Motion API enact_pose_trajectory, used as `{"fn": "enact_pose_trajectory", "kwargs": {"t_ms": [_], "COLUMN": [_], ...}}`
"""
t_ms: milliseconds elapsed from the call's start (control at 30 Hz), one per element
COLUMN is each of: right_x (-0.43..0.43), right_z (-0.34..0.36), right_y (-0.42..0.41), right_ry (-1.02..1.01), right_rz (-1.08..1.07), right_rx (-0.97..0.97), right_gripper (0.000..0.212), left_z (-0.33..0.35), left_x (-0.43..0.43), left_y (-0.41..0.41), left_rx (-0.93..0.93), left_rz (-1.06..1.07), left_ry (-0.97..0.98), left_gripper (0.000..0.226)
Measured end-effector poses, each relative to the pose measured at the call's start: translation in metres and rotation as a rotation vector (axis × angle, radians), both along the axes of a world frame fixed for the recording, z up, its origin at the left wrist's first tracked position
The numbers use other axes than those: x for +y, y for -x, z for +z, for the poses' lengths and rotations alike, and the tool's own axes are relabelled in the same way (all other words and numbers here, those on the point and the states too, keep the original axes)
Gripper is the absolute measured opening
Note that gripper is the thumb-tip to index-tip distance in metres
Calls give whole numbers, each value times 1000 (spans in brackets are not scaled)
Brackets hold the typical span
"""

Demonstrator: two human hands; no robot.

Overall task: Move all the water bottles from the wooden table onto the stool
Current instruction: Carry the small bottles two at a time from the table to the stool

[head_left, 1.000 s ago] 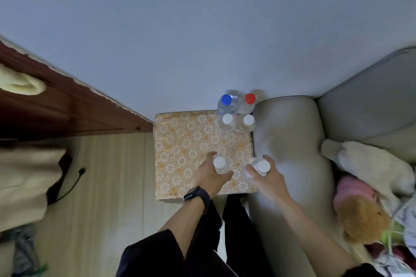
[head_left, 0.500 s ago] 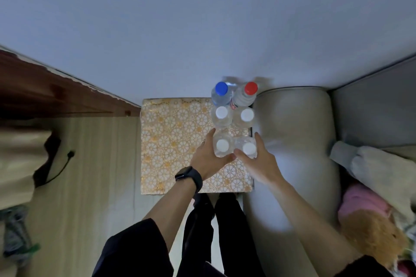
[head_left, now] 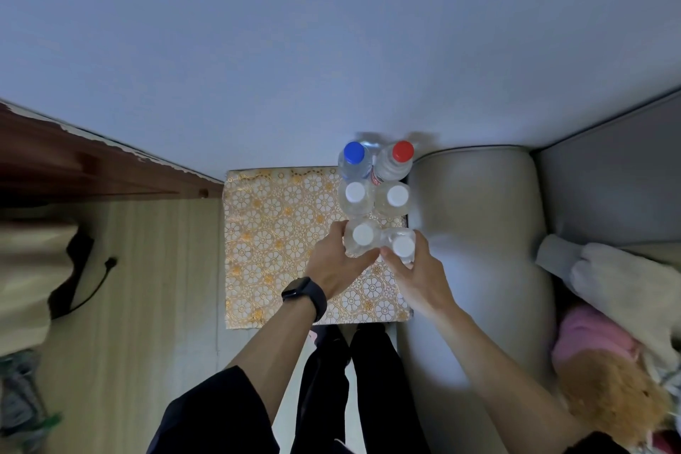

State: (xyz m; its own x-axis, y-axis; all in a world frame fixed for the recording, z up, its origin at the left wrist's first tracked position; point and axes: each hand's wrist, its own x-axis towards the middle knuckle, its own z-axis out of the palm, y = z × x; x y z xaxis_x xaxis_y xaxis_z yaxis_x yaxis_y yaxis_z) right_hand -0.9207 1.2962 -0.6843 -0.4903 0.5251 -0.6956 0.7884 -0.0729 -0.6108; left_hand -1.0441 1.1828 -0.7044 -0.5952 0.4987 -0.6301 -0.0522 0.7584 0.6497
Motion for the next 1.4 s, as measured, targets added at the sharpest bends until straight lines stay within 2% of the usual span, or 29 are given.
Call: {"fn": "enact_pose_trajectory", "kwargs": {"t_ms": [133, 333, 533, 700, 900, 1133, 1233, 1400], "right_x": [7, 21, 22, 21, 20, 22, 24, 9], "right_z": [-1, -2, 2, 1, 1, 16, 43, 98], "right_y": [8, 12, 15, 13, 15, 14, 7, -9], "right_ry": [-24, -8, -7, -13, 12, 114, 122, 84], "right_rz": [3, 82, 102, 93, 77, -6, -1, 10], "right_rx": [8, -34, -35, 4, -13, 22, 23, 44], "right_gripper": [53, 67, 73, 57, 57, 79, 84, 68], "left_z": [-1, 2, 0, -3, -6, 10, 33, 96], "left_x": [4, 2, 1, 2, -2, -4, -10, -35], "left_y": [1, 1, 3, -6, -2, 4, 12, 21], "left_rx": [19, 9, 72, 117, 65, 27, 71, 146], "left_rz": [31, 45, -16, 23, 4, -87, -184, -208], "left_ry": [4, 16, 44, 56, 66, 91, 148, 169], "left_gripper": [67, 86, 76, 74, 88, 95, 86, 69]}}
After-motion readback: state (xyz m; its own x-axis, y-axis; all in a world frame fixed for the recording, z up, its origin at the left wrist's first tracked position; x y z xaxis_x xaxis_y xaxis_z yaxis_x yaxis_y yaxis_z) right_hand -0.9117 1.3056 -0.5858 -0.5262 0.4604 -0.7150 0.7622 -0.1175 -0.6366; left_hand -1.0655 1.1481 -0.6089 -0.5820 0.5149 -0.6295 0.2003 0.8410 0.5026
